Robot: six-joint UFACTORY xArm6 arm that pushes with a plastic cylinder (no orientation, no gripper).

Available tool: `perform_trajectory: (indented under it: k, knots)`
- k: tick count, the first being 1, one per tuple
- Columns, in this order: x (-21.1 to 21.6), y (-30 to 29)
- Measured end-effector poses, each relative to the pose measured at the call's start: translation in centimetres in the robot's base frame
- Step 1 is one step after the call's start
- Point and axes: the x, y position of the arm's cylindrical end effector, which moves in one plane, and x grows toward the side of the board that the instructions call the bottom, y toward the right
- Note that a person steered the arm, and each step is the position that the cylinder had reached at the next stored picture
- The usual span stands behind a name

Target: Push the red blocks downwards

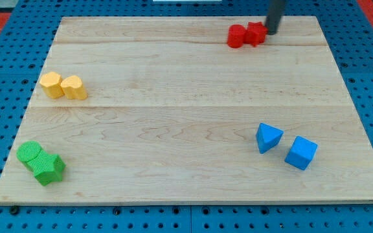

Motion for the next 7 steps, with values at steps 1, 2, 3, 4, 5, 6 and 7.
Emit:
perform_trajectory:
  k: [1,2,3,4,5,6,7]
  knots:
    - [0.0,-8.5]
    - [0.6,-16.2]
    - [0.9,-19.5]
    - [0.0,-16.1]
    - [0.8,-10.8]
    - [8.0,-10.2]
    - [6.2,-10.4]
